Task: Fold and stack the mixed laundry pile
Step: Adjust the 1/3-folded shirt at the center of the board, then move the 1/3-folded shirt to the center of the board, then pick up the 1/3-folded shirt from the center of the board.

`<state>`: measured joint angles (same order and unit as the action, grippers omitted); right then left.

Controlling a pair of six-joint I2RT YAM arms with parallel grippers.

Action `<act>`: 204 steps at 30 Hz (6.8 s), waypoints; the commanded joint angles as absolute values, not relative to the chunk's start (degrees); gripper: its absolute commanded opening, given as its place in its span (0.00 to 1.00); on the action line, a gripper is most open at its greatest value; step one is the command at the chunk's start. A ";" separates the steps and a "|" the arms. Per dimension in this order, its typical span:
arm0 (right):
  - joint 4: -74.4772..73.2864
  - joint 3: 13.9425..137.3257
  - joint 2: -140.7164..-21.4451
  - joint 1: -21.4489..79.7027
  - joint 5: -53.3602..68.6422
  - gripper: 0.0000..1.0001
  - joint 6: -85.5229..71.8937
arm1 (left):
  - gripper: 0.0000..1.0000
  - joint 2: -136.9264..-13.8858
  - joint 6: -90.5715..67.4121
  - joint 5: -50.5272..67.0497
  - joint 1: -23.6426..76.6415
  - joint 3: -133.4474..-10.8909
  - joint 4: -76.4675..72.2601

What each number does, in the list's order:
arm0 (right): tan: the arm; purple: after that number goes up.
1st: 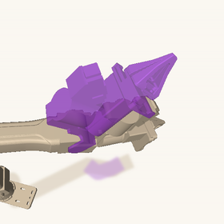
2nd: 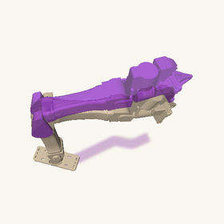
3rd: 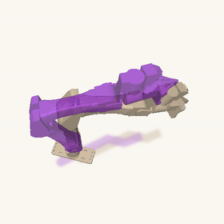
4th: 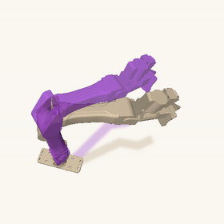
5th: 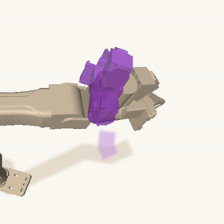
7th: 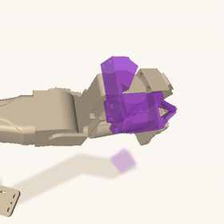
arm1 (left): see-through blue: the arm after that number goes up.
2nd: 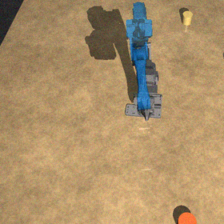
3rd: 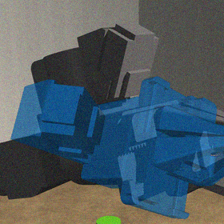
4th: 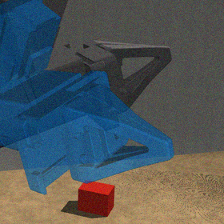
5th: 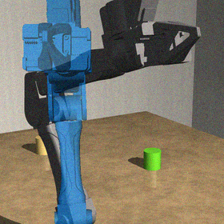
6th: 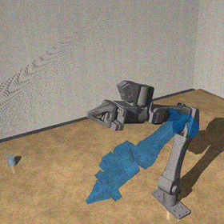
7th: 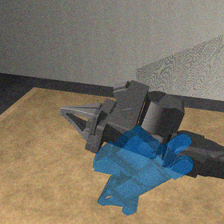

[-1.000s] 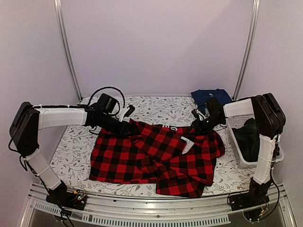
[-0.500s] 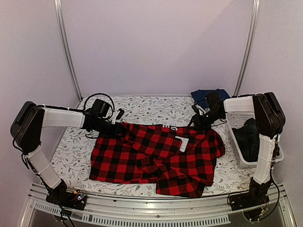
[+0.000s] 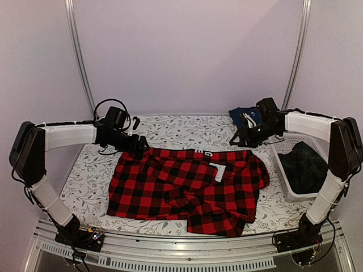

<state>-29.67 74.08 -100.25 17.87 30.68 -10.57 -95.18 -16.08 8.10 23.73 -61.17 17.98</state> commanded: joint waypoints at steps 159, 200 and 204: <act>-5.78 33.99 -67.69 40.96 21.50 0.00 -5.09 | 0.59 -46.46 -82.25 -0.45 33.04 -25.62 38.12; -6.29 35.64 -69.31 40.94 20.71 0.00 -4.05 | 0.00 -56.46 -77.02 0.39 18.02 -25.36 30.05; -7.07 35.98 -66.78 40.96 19.67 0.00 -3.87 | 0.00 -53.21 -77.91 -1.90 17.35 -30.29 35.85</act>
<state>-6.13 34.44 -69.10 41.17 21.23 -4.45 -56.34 -77.67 1.17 18.81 -25.19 30.76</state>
